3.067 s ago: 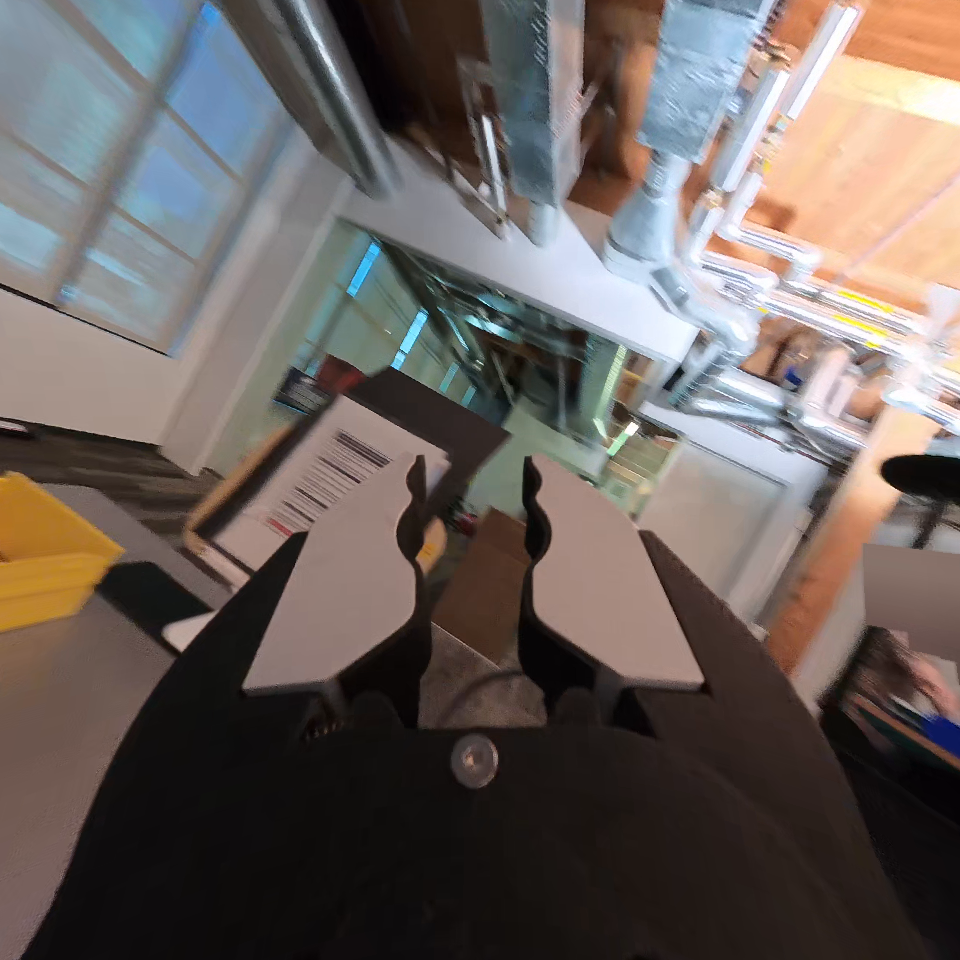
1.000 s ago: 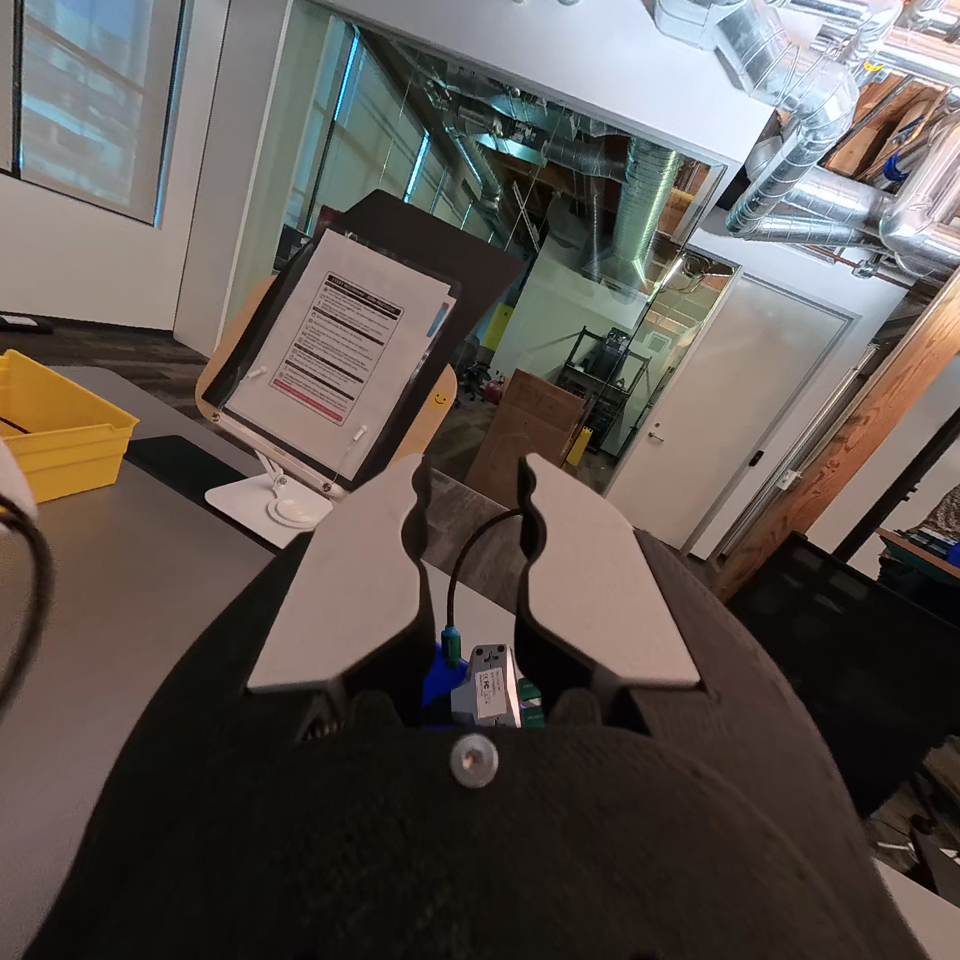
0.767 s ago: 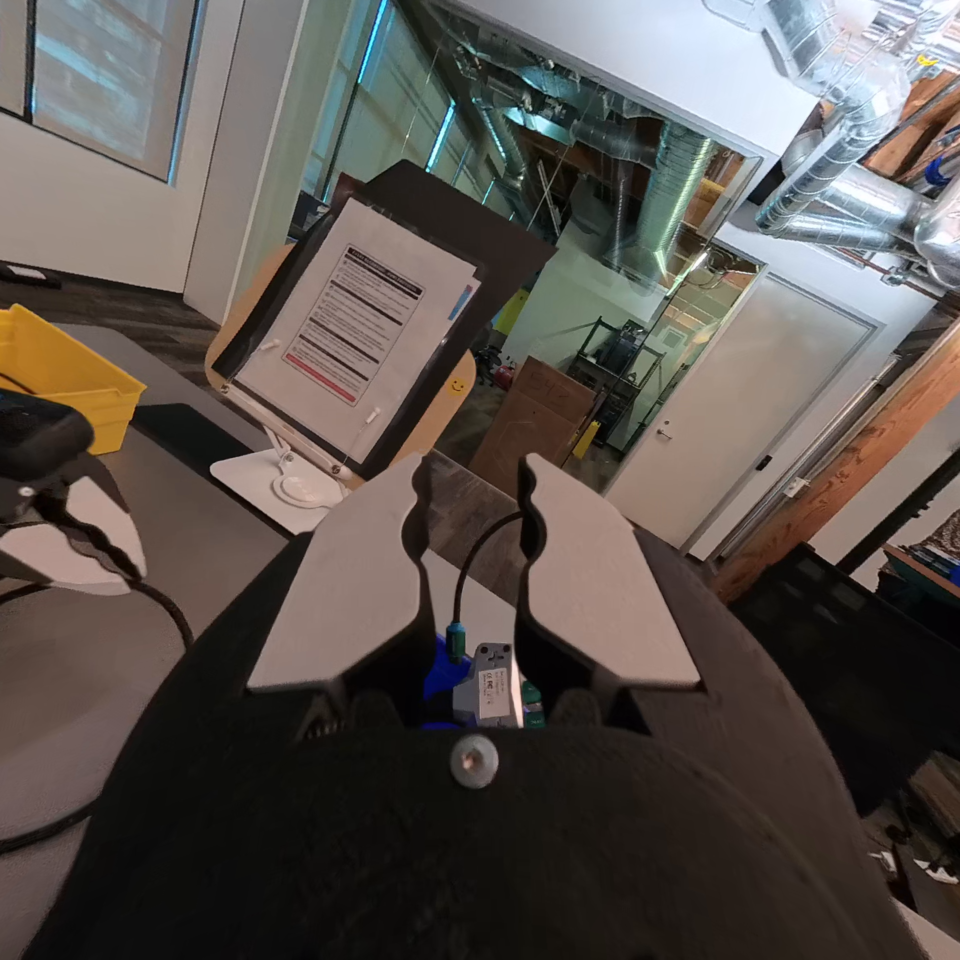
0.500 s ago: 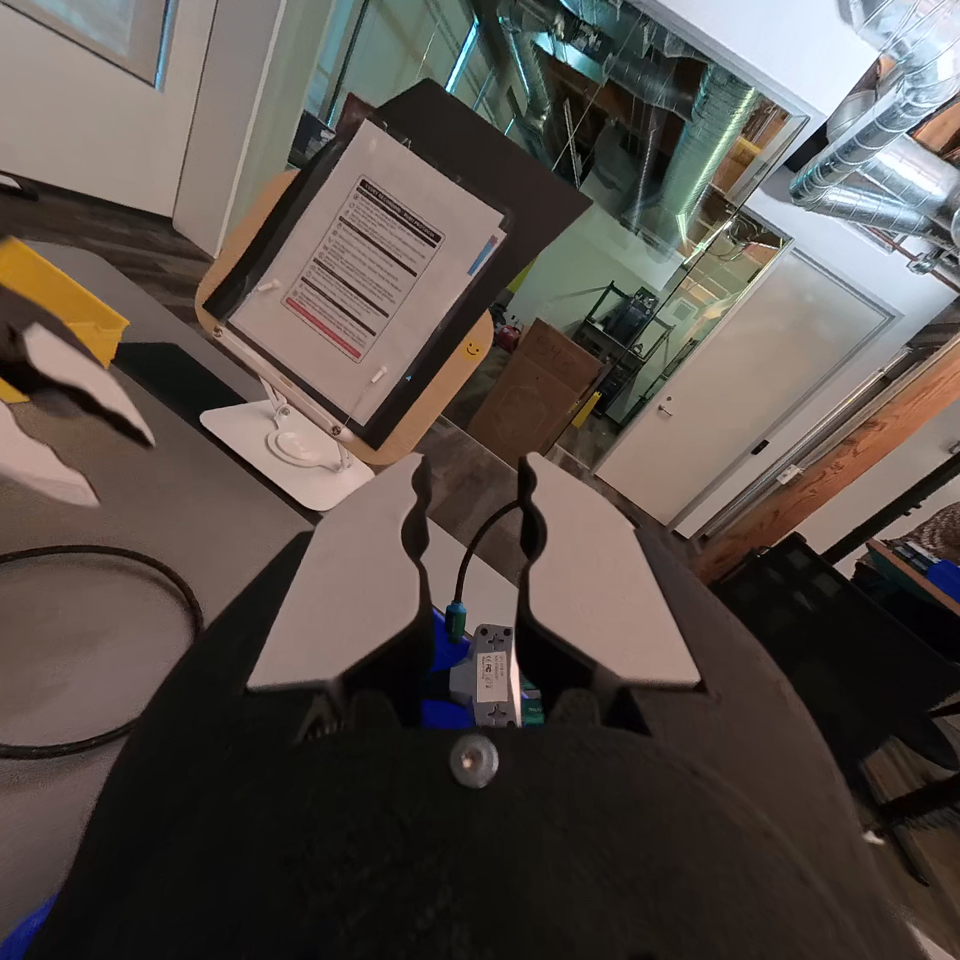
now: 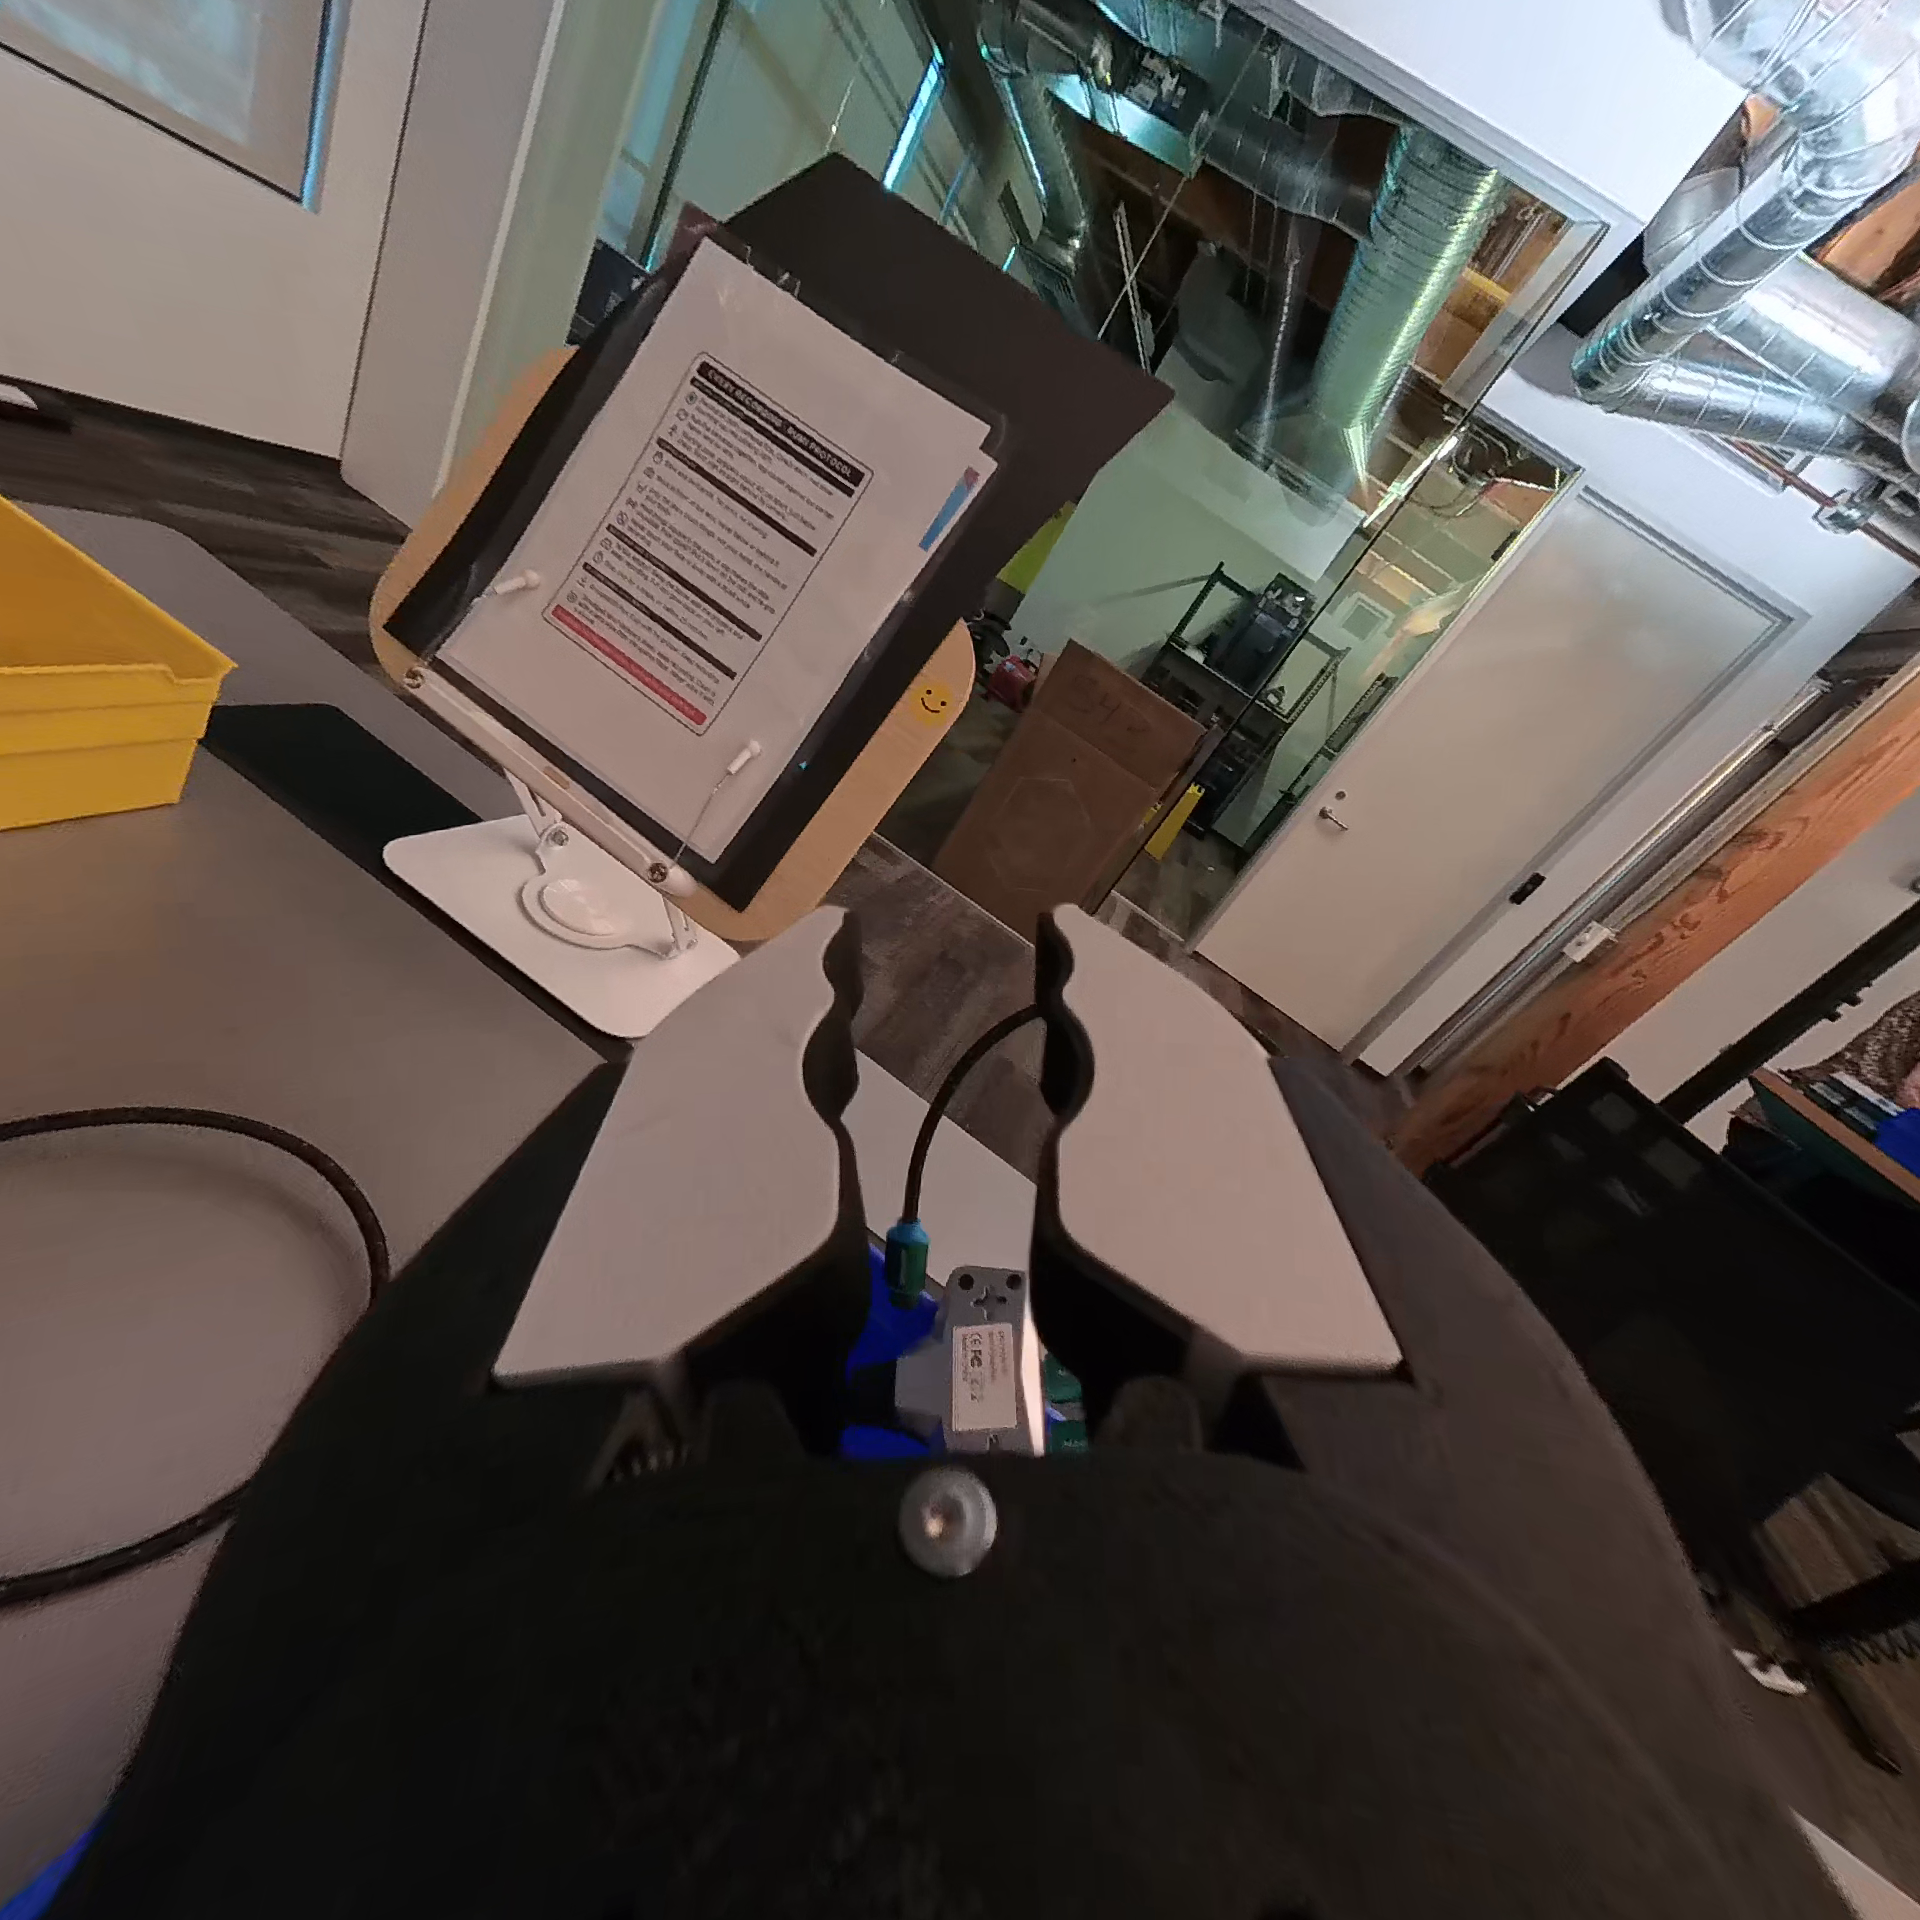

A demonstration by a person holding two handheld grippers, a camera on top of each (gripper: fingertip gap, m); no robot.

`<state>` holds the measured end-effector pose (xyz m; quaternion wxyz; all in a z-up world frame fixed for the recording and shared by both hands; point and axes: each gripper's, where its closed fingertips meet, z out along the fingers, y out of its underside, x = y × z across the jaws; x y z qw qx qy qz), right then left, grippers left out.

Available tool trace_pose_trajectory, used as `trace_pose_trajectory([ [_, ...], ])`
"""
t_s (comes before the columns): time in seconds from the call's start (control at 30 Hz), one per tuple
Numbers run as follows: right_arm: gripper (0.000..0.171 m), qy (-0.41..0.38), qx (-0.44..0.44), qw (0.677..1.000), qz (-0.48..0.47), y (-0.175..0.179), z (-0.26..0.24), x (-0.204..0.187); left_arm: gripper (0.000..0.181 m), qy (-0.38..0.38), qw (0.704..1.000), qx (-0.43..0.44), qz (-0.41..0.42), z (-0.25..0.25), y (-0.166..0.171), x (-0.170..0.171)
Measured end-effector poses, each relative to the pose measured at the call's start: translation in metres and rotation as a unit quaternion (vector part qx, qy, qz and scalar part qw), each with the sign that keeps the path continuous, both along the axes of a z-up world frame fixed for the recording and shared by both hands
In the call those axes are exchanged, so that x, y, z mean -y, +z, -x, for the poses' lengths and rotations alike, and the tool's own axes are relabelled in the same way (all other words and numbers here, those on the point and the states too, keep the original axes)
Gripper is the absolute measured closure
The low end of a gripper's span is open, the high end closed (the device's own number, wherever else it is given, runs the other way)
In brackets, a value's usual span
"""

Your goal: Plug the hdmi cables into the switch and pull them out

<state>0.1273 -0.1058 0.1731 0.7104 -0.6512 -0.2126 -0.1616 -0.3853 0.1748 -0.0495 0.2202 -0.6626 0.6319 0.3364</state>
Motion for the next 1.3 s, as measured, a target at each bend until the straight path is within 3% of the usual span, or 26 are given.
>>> trace_pose_trajectory([
  [0.03, 0.139, -0.004, 0.003, 1.0, 0.002, -0.001, -0.001, 0.0, 0.147, -0.003, 1.0, -0.021, 0.008, 0.004, -0.011, -0.005],
  [0.3, 0.139, -0.021, -0.006, 1.0, -0.005, 0.001, -0.018, 0.01, 0.144, 0.043, 0.988, -0.124, 0.077, 0.04, -0.063, -0.03],
  [0.43, 0.139, -0.018, -0.024, 0.999, -0.012, 0.003, -0.026, 0.013, 0.153, 0.044, 0.983, -0.163, 0.078, 0.047, -0.072, -0.037],
  [0.5, 0.139, -0.02, -0.025, 0.999, -0.012, 0.003, -0.029, 0.014, 0.171, 0.058, 0.98, -0.164, 0.092, 0.048, -0.077, -0.035],
  [0.57, 0.139, -0.022, -0.025, 0.999, -0.013, 0.004, -0.031, 0.016, 0.176, 0.064, 0.978, -0.179, 0.081, 0.048, -0.071, -0.037],
  [0.73, 0.14, -0.017, -0.029, 0.999, -0.018, 0.006, -0.032, 0.018, 0.178, 0.051, 0.975, -0.214, 0.02, 0.039, -0.011, -0.035],
  [0.97, 0.14, 0.02, -0.031, 0.999, -0.013, 0.005, -0.013, 0.013, 0.177, -0.001, 0.977, -0.185, -0.109, -0.01, 0.118, 0.003],
  [1.13, 0.14, 0.182, -0.048, 0.982, 0.022, -0.013, 0.059, -0.011, 0.178, -0.048, 0.971, -0.144, -0.183, -0.052, 0.197, 0.044],
  [1.3, 0.138, 0.348, -0.136, 0.92, 0.122, -0.052, 0.145, -0.037, 0.177, -0.126, 0.973, -0.069, -0.181, -0.111, 0.222, 0.095],
])
